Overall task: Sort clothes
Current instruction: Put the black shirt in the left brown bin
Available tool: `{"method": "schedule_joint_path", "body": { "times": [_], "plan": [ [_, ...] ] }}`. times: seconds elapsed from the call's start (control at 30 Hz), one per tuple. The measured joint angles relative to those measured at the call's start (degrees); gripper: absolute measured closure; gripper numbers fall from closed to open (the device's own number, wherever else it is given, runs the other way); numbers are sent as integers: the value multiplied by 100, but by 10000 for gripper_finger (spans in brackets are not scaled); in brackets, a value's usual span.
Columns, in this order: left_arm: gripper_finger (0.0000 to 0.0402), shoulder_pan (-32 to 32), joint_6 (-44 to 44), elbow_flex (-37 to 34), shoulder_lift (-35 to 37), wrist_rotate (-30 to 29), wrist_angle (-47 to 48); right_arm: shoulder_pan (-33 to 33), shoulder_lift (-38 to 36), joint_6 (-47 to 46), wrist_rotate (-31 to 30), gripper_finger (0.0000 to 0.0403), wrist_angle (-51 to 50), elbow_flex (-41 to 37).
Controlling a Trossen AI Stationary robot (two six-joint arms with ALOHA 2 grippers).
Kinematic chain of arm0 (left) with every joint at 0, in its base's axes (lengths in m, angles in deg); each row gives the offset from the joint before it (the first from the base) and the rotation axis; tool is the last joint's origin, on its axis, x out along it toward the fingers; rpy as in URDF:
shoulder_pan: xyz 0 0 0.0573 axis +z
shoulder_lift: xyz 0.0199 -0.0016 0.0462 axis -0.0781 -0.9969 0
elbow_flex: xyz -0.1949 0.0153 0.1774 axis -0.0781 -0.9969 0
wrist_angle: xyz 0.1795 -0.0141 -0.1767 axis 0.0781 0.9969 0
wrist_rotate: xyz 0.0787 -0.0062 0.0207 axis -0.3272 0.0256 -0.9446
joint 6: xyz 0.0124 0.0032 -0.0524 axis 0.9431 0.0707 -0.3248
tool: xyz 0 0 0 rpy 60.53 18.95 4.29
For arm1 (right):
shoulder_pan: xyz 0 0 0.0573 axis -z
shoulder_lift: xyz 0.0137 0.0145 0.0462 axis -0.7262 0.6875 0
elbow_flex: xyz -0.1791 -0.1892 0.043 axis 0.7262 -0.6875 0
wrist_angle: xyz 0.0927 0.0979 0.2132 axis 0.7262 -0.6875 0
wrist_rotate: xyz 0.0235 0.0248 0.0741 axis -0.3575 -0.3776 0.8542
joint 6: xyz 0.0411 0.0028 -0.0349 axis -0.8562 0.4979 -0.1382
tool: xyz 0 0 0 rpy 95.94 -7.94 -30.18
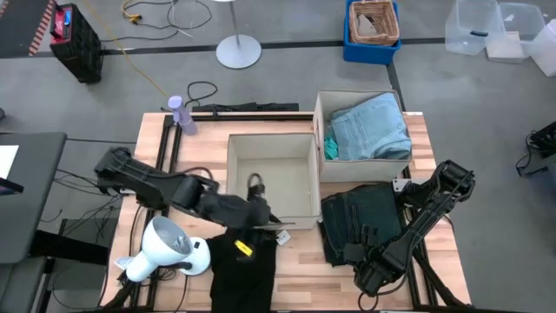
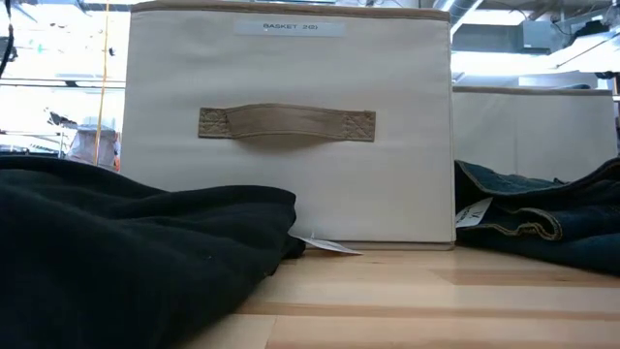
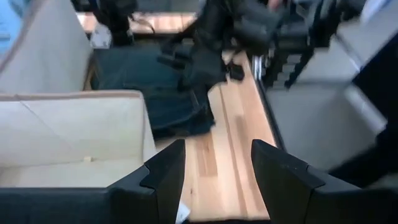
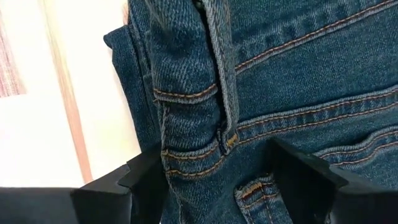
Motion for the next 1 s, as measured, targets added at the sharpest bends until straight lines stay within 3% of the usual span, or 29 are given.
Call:
{"method": "schedule_joint_path", "body": {
  "times": [0.17,0.37,0.57,0.8,1.0],
  "plan": [
    [223,60,277,1088,-915,9,1033,31,-2,6,-19,122,-9,2],
    [223,63,349,1556,-1593,610,1260,26,-2,4,-96,122,-17,2],
    [223,-234,313,1579,-1780,975,1798,8,-2,3,-148,122,-24,2],
    [223,-703,626,1478,-1770,805,2118,-15,-2,130,-348,122,-43,2],
    [223,-747,209,908,-1772,550,2067,-7,-2,299,-481,122,-43,2]
  ]
}}
